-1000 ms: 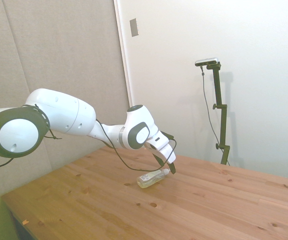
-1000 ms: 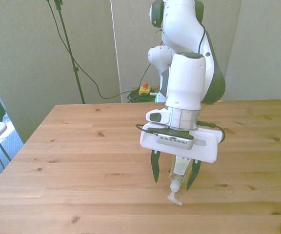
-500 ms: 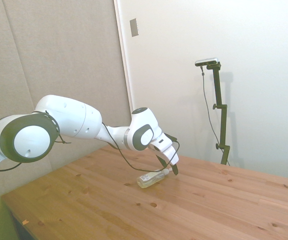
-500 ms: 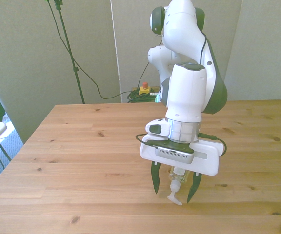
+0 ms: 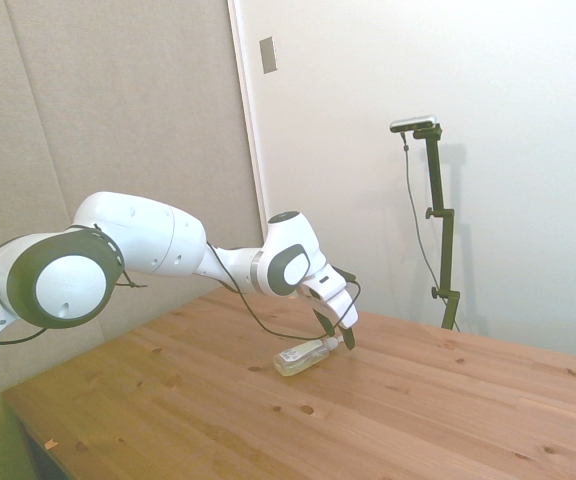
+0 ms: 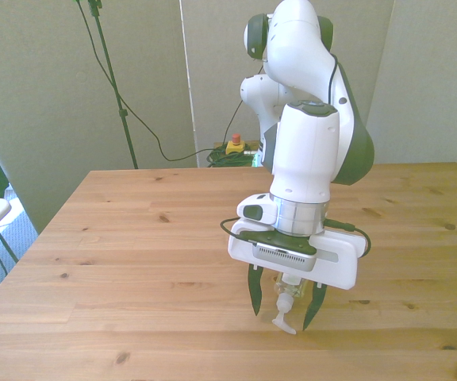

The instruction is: Stand the sanitizer

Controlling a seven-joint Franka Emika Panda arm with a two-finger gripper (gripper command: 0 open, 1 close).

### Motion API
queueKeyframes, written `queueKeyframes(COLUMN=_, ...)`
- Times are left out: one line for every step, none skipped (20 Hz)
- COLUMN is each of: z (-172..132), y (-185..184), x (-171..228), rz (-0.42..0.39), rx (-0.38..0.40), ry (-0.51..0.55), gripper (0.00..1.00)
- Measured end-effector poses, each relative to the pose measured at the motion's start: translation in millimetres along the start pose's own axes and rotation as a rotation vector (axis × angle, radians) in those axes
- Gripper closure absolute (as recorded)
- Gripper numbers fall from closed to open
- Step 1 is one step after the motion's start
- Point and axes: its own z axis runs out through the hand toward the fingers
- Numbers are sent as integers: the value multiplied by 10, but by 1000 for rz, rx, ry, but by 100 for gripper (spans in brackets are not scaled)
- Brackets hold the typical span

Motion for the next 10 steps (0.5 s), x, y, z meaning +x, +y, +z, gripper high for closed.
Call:
queueKeyframes(z=12, y=2, x=1, rz=1, rx=-3, ry=-2, gripper=100)
queueKeyframes(z=24, y=7, x=6, rz=3, rx=-6, ry=-4, gripper=100)
queueKeyframes(z=37, y=16, x=12, rz=6, rx=-8, ry=-8, gripper=100)
queueKeyframes(z=48, y=26, x=24, rz=9, rx=-9, ry=-12, gripper=100)
queueKeyframes(z=49, y=34, x=41, rz=14, rx=-8, ry=-17, gripper=100)
queueKeyframes(z=50, y=42, x=57, rz=17, rx=-6, ry=-20, gripper=100)
queueKeyframes(z=51, y=51, x=75, rz=22, rx=-5, ry=-23, gripper=100)
queueKeyframes(z=52, y=59, x=93, rz=27, rx=-5, ry=-26, gripper=100)
queueKeyframes(z=53, y=69, x=110, rz=31, rx=-7, ry=-30, gripper=100)
queueKeyframes(z=54, y=79, x=128, rz=34, rx=-10, ry=-35, gripper=100)
